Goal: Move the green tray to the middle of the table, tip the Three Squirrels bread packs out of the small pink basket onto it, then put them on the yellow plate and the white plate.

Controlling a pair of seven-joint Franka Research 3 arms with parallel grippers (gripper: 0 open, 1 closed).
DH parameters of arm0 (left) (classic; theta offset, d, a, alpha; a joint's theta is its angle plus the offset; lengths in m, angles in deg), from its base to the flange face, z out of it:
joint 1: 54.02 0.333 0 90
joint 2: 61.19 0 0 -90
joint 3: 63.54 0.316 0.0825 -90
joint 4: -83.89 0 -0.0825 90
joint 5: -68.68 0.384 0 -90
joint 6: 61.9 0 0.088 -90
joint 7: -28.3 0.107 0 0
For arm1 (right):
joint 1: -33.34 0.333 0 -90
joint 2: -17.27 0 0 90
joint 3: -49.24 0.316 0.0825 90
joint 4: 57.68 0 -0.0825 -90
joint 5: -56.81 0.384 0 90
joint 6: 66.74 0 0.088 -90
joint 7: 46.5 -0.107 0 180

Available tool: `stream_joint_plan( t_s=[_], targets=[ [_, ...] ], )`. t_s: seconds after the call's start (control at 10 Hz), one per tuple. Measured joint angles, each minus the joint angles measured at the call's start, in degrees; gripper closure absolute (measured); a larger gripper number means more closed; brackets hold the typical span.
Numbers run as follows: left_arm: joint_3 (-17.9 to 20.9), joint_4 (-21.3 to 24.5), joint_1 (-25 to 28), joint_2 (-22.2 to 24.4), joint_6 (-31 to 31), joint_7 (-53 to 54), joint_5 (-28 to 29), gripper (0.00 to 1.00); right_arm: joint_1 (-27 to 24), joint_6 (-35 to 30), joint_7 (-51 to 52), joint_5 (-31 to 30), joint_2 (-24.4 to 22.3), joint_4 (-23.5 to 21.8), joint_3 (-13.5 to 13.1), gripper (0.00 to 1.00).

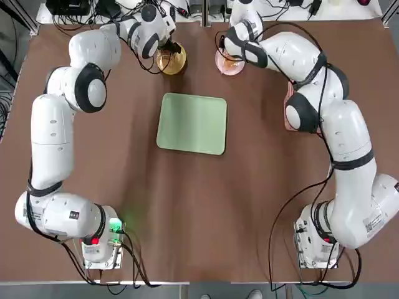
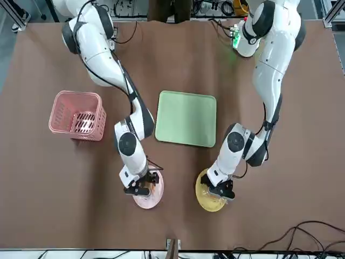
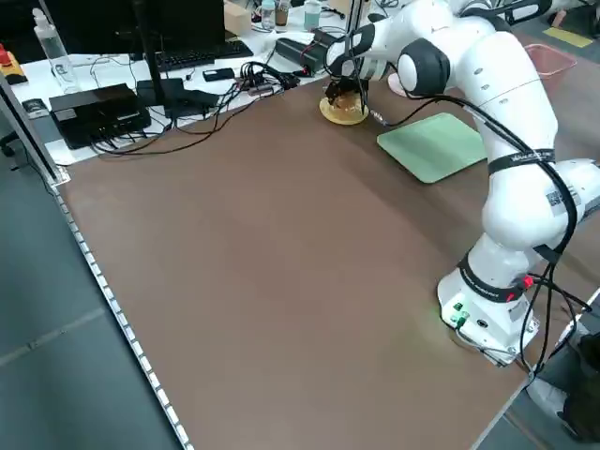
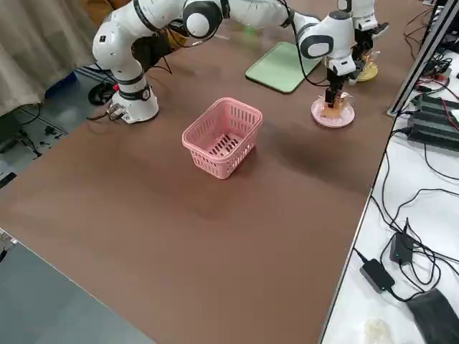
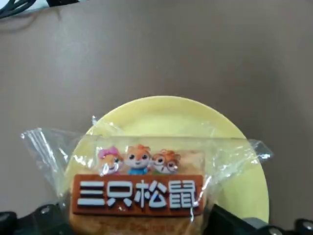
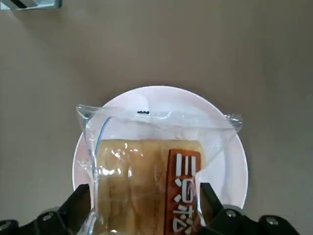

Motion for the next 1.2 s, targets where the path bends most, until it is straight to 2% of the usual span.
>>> stream_joint_plan(
  t_s=[0.5,0.8,1.2],
  targets=[
    [-0.05,-0.99,-0.01,0.63,1.81,-0.22,-0.89,0.00,0.06,-1.65,0.00,-0.28,-0.66,1.60,0.23,0.01],
    [-0.21,-1.34,-0.04,3.02,5.13,-0.27,-4.15,0.00,0.10,-4.33,0.00,-0.41,-1.50,1.72,0.30,0.01],
    [-2.31,-1.86,0.49,9.15,16.37,-0.27,-8.70,0.00,0.30,-5.65,-0.01,-0.97,-1.66,1.78,0.42,0.01]
  ],
)
